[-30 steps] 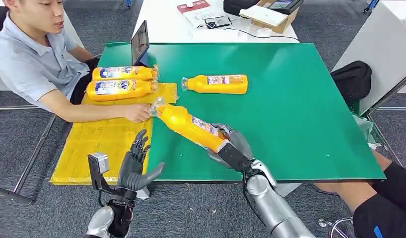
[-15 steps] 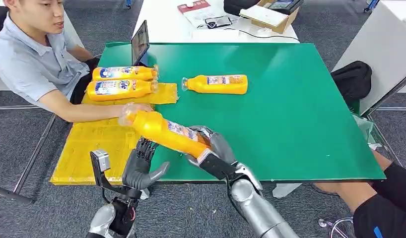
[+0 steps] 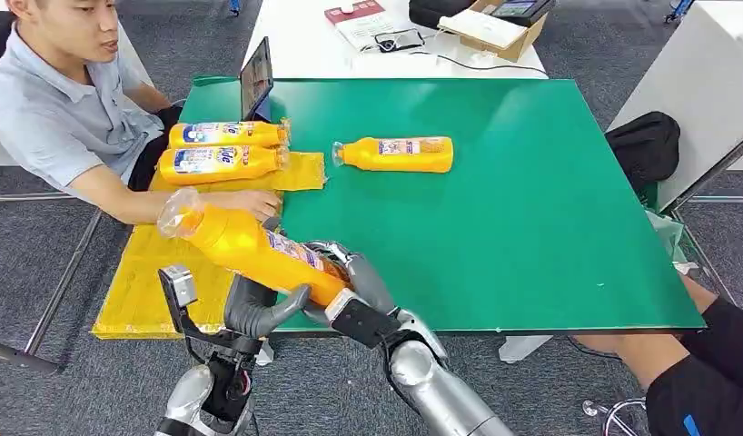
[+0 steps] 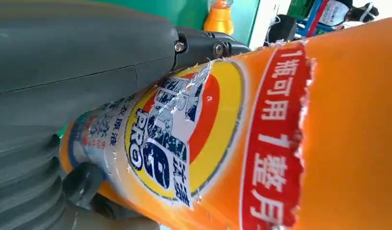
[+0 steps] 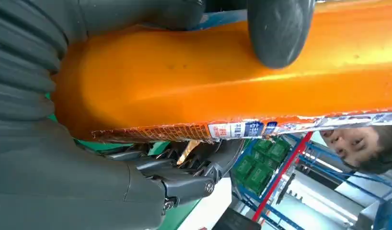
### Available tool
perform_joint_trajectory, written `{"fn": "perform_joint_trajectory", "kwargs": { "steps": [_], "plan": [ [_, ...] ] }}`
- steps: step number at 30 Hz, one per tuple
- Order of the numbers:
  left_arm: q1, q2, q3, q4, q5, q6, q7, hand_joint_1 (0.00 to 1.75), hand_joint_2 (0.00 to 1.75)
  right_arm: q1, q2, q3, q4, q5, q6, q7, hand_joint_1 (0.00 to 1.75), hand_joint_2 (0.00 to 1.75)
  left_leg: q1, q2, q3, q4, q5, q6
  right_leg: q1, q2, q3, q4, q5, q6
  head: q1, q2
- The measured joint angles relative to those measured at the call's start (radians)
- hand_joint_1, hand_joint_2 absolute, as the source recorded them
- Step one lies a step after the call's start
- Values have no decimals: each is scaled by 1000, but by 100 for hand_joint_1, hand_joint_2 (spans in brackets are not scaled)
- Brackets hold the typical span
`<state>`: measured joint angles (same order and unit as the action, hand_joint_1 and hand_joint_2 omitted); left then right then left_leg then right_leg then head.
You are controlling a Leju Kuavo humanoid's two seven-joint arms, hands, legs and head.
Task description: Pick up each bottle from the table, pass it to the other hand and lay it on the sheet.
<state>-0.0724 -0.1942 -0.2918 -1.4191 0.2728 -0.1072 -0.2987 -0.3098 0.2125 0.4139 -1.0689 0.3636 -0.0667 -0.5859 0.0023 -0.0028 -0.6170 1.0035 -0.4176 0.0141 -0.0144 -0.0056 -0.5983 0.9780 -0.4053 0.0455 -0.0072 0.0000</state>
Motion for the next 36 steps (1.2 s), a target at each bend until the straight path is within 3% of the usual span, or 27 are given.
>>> {"fn": "perform_joint_trajectory", "kwargs": {
  "steps": [2, 3, 4, 8, 9, 12, 14, 16, 17, 18, 36],
  "plan": [
    [0, 0, -1, -2, 8, 6, -5, 0, 175, -1, 3, 8, 5, -5, -2, 0, 166, 175, 0, 0, 0, 0, 0, 0, 0, 0, 0, 0, 0, 0, 0, 0],
    [0, 0, -2, -3, 13, 13, -6, 12, 175, -2, 5, 13, 9, -7, -5, 0, 166, 175, 0, 0, 0, 0, 0, 0, 0, 0, 0, 0, 0, 0, 0, 0],
    [1, 0, -2, -3, 19, 17, -7, 52, 175, -2, 6, 18, 12, -7, -7, 0, 168, 175, 0, 0, 0, 0, 0, 0, 0, 0, 0, 0, 0, 0, 0, 0],
    [6, 0, -1, -10, 44, 24, -8, 52, 175, -5, 10, 28, 24, -8, -15, 0, 168, 175, 0, 0, 0, 0, 0, 0, 0, 0, 0, 0, 0, 0, 0, 0],
    [7, 0, 0, -11, 49, 27, -8, 141, 175, -5, 10, 30, 27, -8, -18, 0, 166, 175, 0, 0, 0, 0, 0, 0, 0, 0, 0, 0, 0, 0, 0, 0],
    [12, 0, 1, -17, 54, 31, -9, 147, 175, -7, 12, 35, 32, -10, -19, -1, 166, 175, 0, 0, 0, 0, 0, 0, 0, 0, 0, 0, 0, 0, 0, 0],
    [14, 0, 1, -18, 65, 33, -11, 171, 175, -8, 12, 37, 35, -9, -22, -1, 166, 175, 0, 0, 0, 0, 0, 0, 0, 0, 0, 0, 0, 0, 0, 0],
    [16, 0, 3, -23, 87, 35, -13, 175, 175, -10, 12, 45, 39, -3, -34, -1, 141, 175, 0, 0, 0, 0, 0, 0, 0, 0, 0, 0, 0, 0, 0, 0],
    [17, 0, 4, -26, 98, 35, -13, 175, 175, -11, 12, 47, 40, -2, -40, -1, 49, 175, 0, 0, 0, 0, 0, 0, 0, 0, 0, 0, 0, 0, 0, 0],
    [18, 0, 5, -30, 106, 34, -13, 175, 175, -11, 12, 48, 41, 0, -44, -1, 2, 175, 0, 0, 0, 0, 0, 0, 0, 0, 0, 0, 0, 0, 0, 0],
    [2, -2, 12, -60, 121, 36, -12, 175, 175, 2, 11, 76, 71, 27, -82, 10, 0, 175, 0, 0, 0, 0, 0, 0, 0, 0, 0, 0, 0, 0, 0, 0]
  ]
}}
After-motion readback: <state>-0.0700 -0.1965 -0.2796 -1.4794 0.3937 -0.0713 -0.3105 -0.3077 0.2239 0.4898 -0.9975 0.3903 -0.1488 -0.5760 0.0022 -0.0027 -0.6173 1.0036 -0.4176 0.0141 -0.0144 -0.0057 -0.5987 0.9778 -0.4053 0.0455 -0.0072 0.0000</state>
